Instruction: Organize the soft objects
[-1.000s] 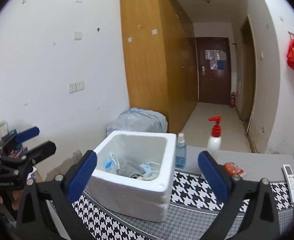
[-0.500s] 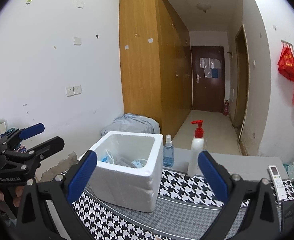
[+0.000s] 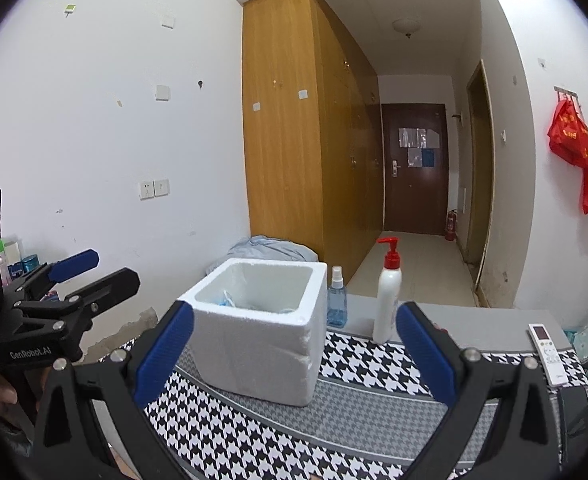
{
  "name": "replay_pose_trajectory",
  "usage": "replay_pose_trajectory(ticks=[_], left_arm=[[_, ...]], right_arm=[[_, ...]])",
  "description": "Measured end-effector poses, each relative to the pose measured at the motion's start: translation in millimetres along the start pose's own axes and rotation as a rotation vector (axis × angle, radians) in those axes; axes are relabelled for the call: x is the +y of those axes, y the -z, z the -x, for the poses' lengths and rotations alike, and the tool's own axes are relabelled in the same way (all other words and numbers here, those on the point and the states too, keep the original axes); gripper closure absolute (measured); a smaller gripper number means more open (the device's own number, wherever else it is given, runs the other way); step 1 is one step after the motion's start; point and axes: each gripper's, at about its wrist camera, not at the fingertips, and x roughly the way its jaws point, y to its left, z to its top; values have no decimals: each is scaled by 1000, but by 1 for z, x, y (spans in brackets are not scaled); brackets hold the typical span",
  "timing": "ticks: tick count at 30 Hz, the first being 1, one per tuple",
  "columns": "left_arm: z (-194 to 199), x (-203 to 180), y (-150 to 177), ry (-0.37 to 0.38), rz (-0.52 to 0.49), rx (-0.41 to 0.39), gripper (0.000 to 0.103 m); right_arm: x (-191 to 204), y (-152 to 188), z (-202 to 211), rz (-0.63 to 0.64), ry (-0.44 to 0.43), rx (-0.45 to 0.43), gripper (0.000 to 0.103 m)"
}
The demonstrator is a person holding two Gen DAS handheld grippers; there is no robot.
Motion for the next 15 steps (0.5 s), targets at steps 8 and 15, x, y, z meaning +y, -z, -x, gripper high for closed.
replay_pose_trajectory(ticks=[8,15], left_arm=[[18,3,15,-45,-8,-61,1],[22,6,26,-67,-3,-50,1]], right_arm=[[8,22,5,24,32,19,1],[6,36,13,6,43,14,1]])
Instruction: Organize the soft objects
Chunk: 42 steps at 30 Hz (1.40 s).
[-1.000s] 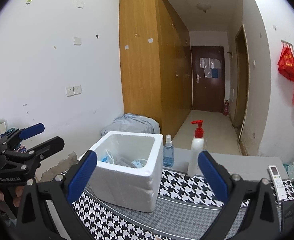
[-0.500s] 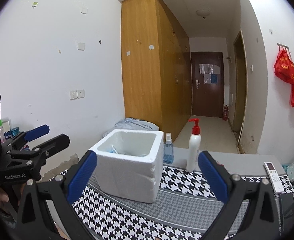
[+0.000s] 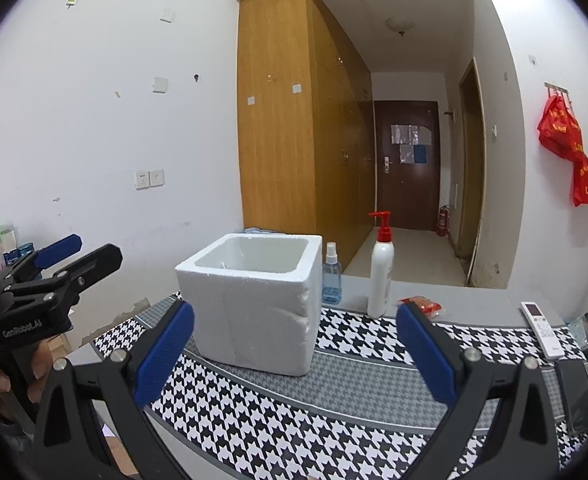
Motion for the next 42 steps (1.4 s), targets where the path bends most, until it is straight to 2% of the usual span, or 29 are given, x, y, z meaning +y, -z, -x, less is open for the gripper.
replay_pose_trajectory(ticks=[15,23,42], left_arm=[[-3,-3,26,-21,-20,19,1],[-6,-4,35,1,-7,51,1],[-8,-9,41,16,-20,65,1]], right_arm=[[-3,20,2,-31,21,13,1],[-3,26,4,-26,20,27,1],[1,27,2,-18,19,40,1]])
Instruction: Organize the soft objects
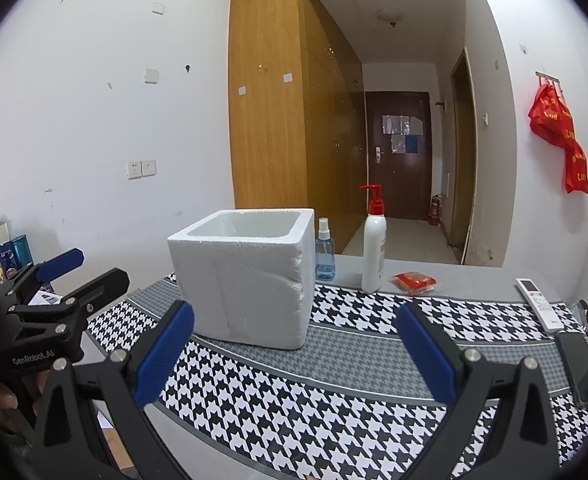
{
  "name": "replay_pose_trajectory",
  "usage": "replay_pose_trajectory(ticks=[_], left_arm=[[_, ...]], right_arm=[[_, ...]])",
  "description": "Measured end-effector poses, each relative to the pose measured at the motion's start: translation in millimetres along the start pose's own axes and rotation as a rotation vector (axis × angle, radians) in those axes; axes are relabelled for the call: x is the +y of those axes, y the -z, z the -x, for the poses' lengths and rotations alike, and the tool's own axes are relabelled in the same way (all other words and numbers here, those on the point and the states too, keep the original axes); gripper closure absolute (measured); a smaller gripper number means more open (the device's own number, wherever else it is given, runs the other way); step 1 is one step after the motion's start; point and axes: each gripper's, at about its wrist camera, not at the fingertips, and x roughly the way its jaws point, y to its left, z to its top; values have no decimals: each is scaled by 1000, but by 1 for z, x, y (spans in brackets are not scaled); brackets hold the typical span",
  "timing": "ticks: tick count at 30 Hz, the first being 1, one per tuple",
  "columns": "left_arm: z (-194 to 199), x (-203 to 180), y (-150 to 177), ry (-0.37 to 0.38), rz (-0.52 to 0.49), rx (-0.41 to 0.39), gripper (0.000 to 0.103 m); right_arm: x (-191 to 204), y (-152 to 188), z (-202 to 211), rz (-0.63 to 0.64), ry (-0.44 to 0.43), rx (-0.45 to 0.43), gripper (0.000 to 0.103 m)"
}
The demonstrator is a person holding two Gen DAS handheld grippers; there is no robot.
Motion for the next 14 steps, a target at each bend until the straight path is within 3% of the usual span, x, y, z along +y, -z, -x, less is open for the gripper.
replay_pose_trajectory(ticks=[14], left_arm=[[1,-3,4,4,-12,10,1]], right_arm=[[-2,1,2,-2,6,3,1]])
